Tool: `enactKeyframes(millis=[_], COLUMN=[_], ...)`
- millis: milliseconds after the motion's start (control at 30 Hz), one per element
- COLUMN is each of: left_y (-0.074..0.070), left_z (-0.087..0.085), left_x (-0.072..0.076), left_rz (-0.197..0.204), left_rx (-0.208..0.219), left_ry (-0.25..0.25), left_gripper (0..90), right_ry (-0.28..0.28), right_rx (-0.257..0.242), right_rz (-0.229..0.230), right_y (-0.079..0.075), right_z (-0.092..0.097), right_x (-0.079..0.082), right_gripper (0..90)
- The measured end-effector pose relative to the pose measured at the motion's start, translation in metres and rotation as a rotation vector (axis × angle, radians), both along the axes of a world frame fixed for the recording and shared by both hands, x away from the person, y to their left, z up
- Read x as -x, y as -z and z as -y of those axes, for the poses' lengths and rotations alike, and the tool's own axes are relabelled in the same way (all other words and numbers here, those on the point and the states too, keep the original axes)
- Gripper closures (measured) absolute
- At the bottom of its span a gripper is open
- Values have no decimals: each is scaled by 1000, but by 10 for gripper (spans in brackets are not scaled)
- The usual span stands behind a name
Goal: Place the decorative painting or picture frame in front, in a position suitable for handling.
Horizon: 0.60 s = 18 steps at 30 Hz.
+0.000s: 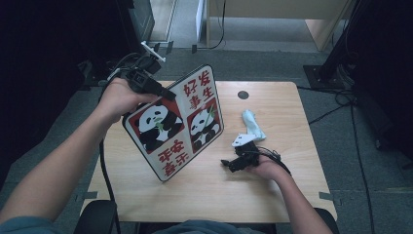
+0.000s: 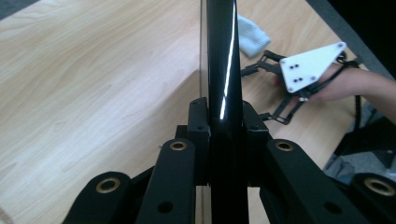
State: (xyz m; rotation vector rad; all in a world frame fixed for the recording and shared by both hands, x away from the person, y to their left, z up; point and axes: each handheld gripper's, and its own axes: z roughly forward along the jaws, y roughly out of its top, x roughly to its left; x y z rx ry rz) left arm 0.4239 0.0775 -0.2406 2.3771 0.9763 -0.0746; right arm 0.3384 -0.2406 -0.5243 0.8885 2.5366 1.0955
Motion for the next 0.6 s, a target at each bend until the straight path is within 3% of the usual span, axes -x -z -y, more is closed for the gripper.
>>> enactKeyframes(millis=[133,367,467,600], left_y=[1,2,4,6], left_z=[-3,-5,-8,-11], left_x=[-1,-4,-8,-7], left_rz=[5,-2,-40,-2], left_rx=[-6,-3,7,3], left_ry=[-8,-17,-26,-33], left_gripper=[782,676,573,528], right_ry=[0,0,0,0], right_rx=[0,0,0,0], right_rz=[0,0,0,0], right_y=[0,0,0,0], right_z=[0,0,0,0], right_x=[0,0,0,0], right_gripper=[57,57,57,57])
